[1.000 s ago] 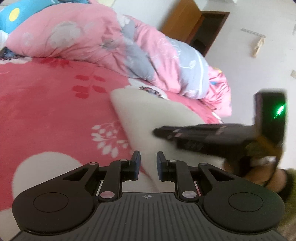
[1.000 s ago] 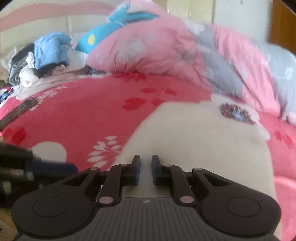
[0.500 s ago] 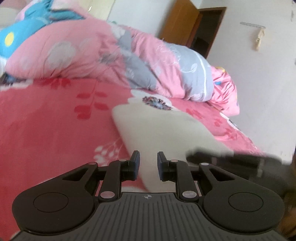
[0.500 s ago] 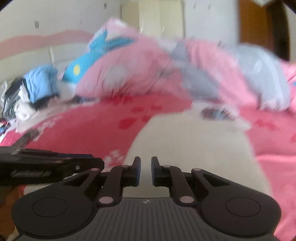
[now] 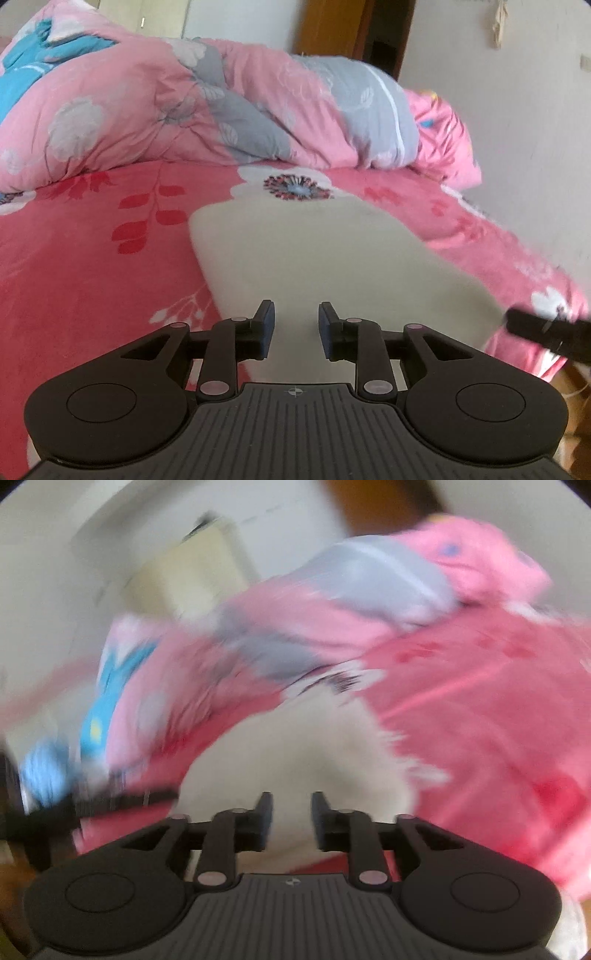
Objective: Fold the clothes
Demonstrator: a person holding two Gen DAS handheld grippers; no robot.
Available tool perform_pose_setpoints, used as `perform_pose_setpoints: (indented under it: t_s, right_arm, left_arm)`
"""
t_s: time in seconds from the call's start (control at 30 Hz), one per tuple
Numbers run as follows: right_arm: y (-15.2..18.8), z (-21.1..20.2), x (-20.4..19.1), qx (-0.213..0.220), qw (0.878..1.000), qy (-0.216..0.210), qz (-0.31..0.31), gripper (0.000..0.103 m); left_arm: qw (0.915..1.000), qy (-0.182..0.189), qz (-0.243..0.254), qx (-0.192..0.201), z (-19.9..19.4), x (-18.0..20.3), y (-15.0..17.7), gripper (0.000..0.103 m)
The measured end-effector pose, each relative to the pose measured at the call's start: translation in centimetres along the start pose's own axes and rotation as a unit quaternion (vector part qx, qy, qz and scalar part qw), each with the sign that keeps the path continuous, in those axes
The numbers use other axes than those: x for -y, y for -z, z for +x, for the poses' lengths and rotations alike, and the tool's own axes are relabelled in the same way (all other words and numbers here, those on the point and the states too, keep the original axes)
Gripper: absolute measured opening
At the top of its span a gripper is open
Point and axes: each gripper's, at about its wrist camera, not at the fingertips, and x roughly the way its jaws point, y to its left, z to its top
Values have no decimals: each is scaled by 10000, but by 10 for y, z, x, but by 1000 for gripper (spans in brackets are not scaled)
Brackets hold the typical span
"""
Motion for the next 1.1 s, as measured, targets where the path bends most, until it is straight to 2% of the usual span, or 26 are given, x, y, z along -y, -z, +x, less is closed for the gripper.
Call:
perform_pose_setpoints:
  t_s: [0.07, 0.17, 0.23, 0.43, 0.5, 0.57, 0.63, 0.9, 1.1]
  right_arm:
    - [-7, -1, 25, 81, 9986, -35, 526, 43]
    - [-9, 9, 44, -101, 9955, -164, 930, 45]
    - [-7, 15, 50, -205, 9942, -224, 1035, 46]
    - [-9, 28, 55, -161, 9925, -420, 1138, 46]
    - [-10, 32, 58, -157, 9913, -494, 1212, 41]
    - [-9, 34, 59, -142, 9901, -560, 1281, 26]
    - [-7, 29, 57, -57, 9902, -615, 1250, 21]
    - [-4, 10, 52, 115, 9918, -628, 1107, 19]
    - [3, 16, 68, -12, 9884, -539, 1418, 19]
  left_arm:
    - [9999, -71, 87, 8, 1, 3, 1, 27]
    - [9997, -145, 199, 0, 1, 7, 2, 27]
    - [9995, -183, 267, -15, 2, 9, 1, 27]
    - [9989, -270, 383, -38, 4, 13, 1, 27]
    - [9987, -293, 417, -35, 4, 15, 1, 27]
    - [9987, -295, 419, -34, 4, 15, 1, 27]
    - [9987, -292, 421, -39, 4, 15, 1, 27]
    - [9986, -257, 458, -48, 2, 15, 2, 27]
    - [9984, -231, 517, -9, 2, 16, 3, 27]
